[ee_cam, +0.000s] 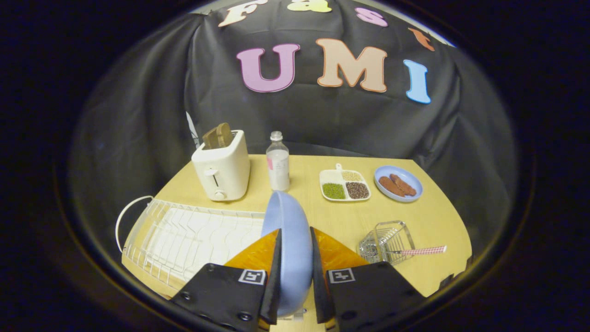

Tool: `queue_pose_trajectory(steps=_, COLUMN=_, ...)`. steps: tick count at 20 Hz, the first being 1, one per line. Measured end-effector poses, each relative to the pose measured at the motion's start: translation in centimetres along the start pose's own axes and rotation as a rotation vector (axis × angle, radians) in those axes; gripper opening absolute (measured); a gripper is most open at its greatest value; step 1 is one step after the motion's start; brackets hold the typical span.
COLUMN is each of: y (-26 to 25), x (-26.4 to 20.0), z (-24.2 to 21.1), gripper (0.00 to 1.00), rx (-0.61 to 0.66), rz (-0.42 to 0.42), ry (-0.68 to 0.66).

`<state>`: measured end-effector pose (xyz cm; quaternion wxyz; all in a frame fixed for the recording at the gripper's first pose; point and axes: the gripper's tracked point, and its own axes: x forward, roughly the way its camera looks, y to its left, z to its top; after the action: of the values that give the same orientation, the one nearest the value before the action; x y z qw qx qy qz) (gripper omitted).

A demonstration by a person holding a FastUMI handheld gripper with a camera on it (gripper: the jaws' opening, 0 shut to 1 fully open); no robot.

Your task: Take the plate from the dish rack, then take the spoon from the basket and place it into the plate.

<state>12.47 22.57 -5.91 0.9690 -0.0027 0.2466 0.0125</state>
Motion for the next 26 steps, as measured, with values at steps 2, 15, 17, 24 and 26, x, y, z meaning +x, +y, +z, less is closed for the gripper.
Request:
queue_pose_trajectory(steps=2, y=-0.4, x=0.2, z=-0.4, gripper=0.34, rx=0.012, rz=-0.022, ry=0.013)
queue_pose_trajectory(steps=15, y=-0.3, x=-2.0, z=3.0, gripper=0.24, rx=-0.278, rz=-0.269, ry=-0.101)
queue_pose_trajectory(steps=17, y=-0.7, x=-2.8, z=4.5, gripper=0.24, rx=-0.289, rz=-0.302, ry=-0.138)
queue_pose_trajectory(steps=24, y=-1.2, x=-3.9, z=5.9, gripper=0.21, rx=-0.252, rz=-0.279, ry=-0.164)
queue_pose_trajectory(steps=26, y=-1.8, x=-4.0, z=6.3, gripper=0.21, rx=-0.168, rz=-0.237, ry=-0.158)
